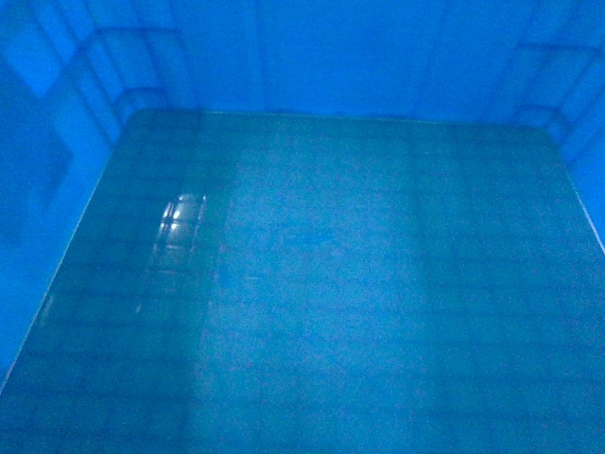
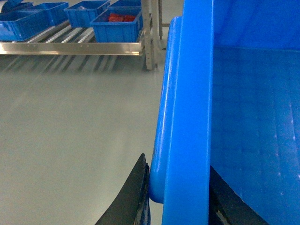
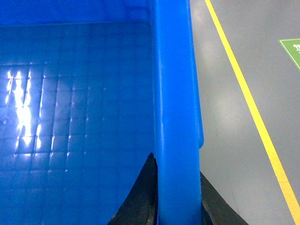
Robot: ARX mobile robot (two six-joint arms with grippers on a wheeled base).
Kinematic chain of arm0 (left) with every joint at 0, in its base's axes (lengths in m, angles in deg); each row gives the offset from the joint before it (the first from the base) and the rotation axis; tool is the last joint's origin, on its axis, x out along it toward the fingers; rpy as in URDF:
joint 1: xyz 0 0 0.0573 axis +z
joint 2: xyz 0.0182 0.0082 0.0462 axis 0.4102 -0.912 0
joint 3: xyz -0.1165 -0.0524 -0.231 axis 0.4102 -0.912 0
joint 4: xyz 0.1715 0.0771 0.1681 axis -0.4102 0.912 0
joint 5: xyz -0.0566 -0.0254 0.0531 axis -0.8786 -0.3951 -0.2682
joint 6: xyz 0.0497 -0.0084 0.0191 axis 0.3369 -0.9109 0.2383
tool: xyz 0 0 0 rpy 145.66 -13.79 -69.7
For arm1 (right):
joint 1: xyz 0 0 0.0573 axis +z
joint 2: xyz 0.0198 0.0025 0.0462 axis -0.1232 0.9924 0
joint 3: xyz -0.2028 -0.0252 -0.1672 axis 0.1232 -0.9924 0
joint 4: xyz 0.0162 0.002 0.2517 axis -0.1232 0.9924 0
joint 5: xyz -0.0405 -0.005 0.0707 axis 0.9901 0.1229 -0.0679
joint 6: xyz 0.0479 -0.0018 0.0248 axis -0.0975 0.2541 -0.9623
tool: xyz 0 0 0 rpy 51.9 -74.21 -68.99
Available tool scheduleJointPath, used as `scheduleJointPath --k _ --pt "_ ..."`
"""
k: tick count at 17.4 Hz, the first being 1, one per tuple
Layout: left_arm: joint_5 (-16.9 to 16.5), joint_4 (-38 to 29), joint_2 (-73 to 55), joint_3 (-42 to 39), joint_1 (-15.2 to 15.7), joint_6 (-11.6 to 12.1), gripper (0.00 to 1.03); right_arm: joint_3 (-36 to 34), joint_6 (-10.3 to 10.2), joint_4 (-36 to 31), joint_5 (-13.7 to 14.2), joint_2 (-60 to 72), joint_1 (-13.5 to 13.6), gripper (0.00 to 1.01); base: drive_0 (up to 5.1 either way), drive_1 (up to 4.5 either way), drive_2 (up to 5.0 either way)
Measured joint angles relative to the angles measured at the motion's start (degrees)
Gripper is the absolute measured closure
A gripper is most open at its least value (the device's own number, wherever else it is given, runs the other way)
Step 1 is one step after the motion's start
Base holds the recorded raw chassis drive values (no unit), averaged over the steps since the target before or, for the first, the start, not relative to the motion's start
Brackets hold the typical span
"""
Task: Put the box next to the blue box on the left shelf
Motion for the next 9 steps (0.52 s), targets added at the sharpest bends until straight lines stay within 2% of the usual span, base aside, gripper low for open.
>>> scheduleJointPath --k 9 --pt "0.0 0.0 0.0 0.0 0.0 0.0 0.83 0.0 0.0 0.0 0.0 0.0 0.0 0.92 0.0 4.02 -4.0"
